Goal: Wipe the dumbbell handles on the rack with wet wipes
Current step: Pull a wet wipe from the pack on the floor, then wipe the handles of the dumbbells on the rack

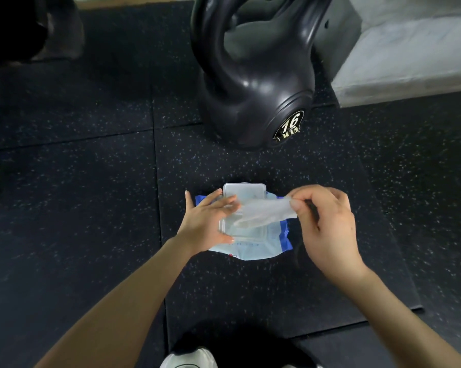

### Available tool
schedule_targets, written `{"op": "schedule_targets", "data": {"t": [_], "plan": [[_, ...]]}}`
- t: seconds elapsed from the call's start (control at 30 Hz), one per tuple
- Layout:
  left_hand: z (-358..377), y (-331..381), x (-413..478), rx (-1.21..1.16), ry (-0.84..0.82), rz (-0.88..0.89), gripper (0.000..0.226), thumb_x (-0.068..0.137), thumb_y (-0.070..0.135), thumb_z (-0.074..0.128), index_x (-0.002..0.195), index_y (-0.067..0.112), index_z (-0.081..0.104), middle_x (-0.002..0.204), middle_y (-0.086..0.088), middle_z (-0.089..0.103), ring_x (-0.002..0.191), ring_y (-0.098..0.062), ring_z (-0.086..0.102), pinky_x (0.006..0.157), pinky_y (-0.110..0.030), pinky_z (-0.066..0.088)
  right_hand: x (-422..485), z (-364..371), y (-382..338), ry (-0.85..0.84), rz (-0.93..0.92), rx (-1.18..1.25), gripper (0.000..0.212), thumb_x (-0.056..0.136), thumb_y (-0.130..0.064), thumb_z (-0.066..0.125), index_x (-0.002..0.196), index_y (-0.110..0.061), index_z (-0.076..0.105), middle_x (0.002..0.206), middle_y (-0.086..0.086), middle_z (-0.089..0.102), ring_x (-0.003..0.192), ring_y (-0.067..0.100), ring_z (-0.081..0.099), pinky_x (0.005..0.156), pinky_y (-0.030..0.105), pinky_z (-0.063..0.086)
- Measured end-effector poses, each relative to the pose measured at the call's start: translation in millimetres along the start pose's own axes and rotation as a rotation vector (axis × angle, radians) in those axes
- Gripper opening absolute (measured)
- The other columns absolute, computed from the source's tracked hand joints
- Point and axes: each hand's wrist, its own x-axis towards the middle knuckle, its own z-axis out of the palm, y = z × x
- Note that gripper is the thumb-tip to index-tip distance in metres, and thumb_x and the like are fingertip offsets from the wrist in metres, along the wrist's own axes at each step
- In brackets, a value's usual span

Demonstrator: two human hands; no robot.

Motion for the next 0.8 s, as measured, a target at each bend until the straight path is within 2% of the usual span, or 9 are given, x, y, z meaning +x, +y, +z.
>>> {"op": "schedule_targets", "data": {"t": [0.07, 0.17, 0.2, 0.3, 0.37, 0.5, 0.57, 0.7, 0.8], "plan": [[-3.1, 1.6, -1.1, -0.002, -0.016, 0.003, 0.075, 0.076, 0.052, 0.066, 0.142, 0.038, 0.033, 0.153, 0.023, 0.017, 0.145, -0.005, 0.001, 0.109, -0.066, -0.008, 6.9, -20.7, -13.2, 0.045, 0.026, 0.051, 0.011, 0.089, -0.021, 0.049, 0.087, -0.032, 0.051, 0.076, -0.026, 0.053, 0.079, 0.009, 0.045, 0.071, 0.012, 0.035], [-11.9, 7.6, 0.0, -0.052, -0.085, -0.03, 0.076, 0.073, 0.049, 0.071, 0.14, 0.041, 0.036, 0.151, 0.025, 0.021, 0.144, -0.004, 0.003, 0.11, -0.063, -0.007, 32.4, -50.0, -27.6, 0.033, -0.022, 0.063, 0.008, 0.091, -0.025, 0.049, 0.085, -0.031, 0.047, 0.062, -0.013, 0.051, 0.059, 0.016, 0.045, 0.059, 0.029, 0.037], [-18.6, 10.1, 1.0, -0.192, -0.09, -0.064, 0.074, 0.071, 0.045, 0.074, 0.137, 0.04, 0.041, 0.149, 0.024, 0.027, 0.144, -0.005, 0.009, 0.112, -0.06, -0.002, 40.5, -56.4, -30.4, -0.007, -0.042, 0.046, 0.012, 0.092, -0.023, 0.051, 0.083, -0.03, 0.047, 0.058, -0.009, 0.049, 0.054, 0.015, 0.044, 0.056, 0.031, 0.038], [-63.3, 22.8, 2.7, -1.007, -0.083, -0.127, 0.075, 0.063, 0.027, 0.081, 0.13, 0.035, 0.05, 0.137, 0.016, 0.047, 0.134, -0.004, 0.036, 0.112, -0.035, 0.028, 58.7, -62.7, -33.8, -0.178, -0.048, 0.063, 0.015, 0.093, -0.017, 0.054, 0.081, -0.024, 0.05, 0.052, -0.006, 0.041, 0.049, 0.011, 0.037, 0.055, 0.024, 0.032], [-96.0, 30.3, 4.0, -1.205, -0.094, -0.04, 0.078, 0.064, 0.016, 0.079, 0.133, 0.034, 0.046, 0.134, 0.014, 0.053, 0.127, 0.003, 0.042, 0.108, -0.028, 0.031, 69.9, -64.3, -36.2, -0.257, -0.029, 0.123, 0.015, 0.093, -0.017, 0.053, 0.08, -0.023, 0.05, 0.053, -0.006, 0.042, 0.051, 0.007, 0.037, 0.056, 0.022, 0.032], [-139.5, 49.2, 14.3, -1.213, -0.096, 0.105, 0.069, 0.076, 0.008, 0.073, 0.135, 0.029, 0.046, 0.132, 0.015, 0.055, 0.123, 0.009, 0.045, 0.1, -0.017, 0.038, 96.6, -68.2, -41.5, -0.341, -0.034, 0.212, 0.011, 0.093, -0.02, 0.055, 0.083, -0.024, 0.055, 0.065, 0.0, 0.06, 0.065, 0.02, 0.053, 0.068, 0.041, 0.046], [-148.9, 55.8, 21.6, -1.226, -0.071, 0.128, 0.054, 0.079, 0.007, 0.07, 0.128, 0.021, 0.054, 0.125, 0.008, 0.062, 0.118, 0.0, 0.054, 0.097, -0.02, 0.045, 110.1, -69.4, -43.4, -0.365, -0.036, 0.198, 0.007, 0.091, -0.027, 0.055, 0.084, -0.026, 0.056, 0.069, 0.005, 0.063, 0.07, 0.028, 0.057, 0.072, 0.048, 0.049], [-167.2, 66.1, 23.5, -1.283, 0.096, -0.033, 0.017, 0.08, 0.003, 0.069, 0.097, 0.001, 0.066, 0.09, -0.008, 0.071, 0.082, -0.012, 0.068, 0.071, -0.022, 0.054, 133.5, -75.0, -55.8, -0.306, 0.007, 0.115, 0.008, 0.089, -0.026, 0.061, 0.081, -0.028, 0.06, 0.064, 0.001, 0.063, 0.065, 0.022, 0.058, 0.072, 0.044, 0.05], [-199.8, 77.5, 8.9, -1.253, 0.181, -0.21, 0.021, 0.076, 0.004, 0.074, 0.095, 0.003, 0.063, 0.088, -0.01, 0.071, 0.077, -0.014, 0.067, 0.068, -0.023, 0.056, 144.9, -88.6, -72.8, -0.242, 0.144, 0.072, 0.005, 0.087, -0.026, 0.063, 0.081, -0.027, 0.063, 0.065, -0.005, 0.064, 0.064, 0.019, 0.059, 0.071, 0.044, 0.051]]}}
